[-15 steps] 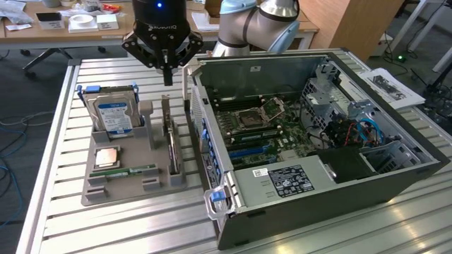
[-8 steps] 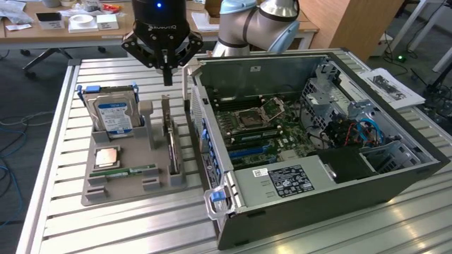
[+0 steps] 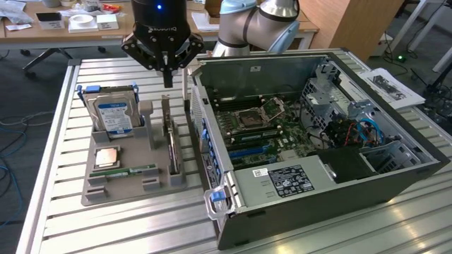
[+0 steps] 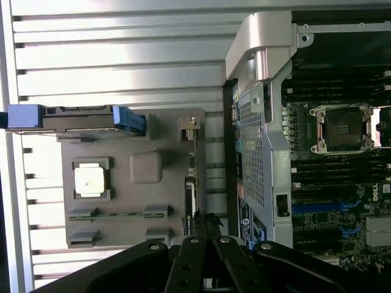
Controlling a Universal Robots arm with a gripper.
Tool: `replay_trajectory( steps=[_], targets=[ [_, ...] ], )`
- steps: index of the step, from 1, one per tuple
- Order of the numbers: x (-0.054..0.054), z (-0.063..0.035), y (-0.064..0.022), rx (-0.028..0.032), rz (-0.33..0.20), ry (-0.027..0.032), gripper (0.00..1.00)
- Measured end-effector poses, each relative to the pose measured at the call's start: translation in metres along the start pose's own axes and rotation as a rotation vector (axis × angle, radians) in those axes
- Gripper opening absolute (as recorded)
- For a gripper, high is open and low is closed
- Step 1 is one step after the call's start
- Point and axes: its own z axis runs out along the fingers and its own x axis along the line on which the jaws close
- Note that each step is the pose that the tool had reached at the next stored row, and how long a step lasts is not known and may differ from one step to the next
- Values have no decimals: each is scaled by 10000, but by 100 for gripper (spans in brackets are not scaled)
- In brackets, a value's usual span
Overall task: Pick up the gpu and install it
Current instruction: 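Reach for the gpu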
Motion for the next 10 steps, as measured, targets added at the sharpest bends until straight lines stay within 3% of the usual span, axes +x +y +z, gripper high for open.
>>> replay_trajectory(
  steps=[10],
  targets=[
    [-11, -8, -190, -1, 0, -1, 11]
  ],
)
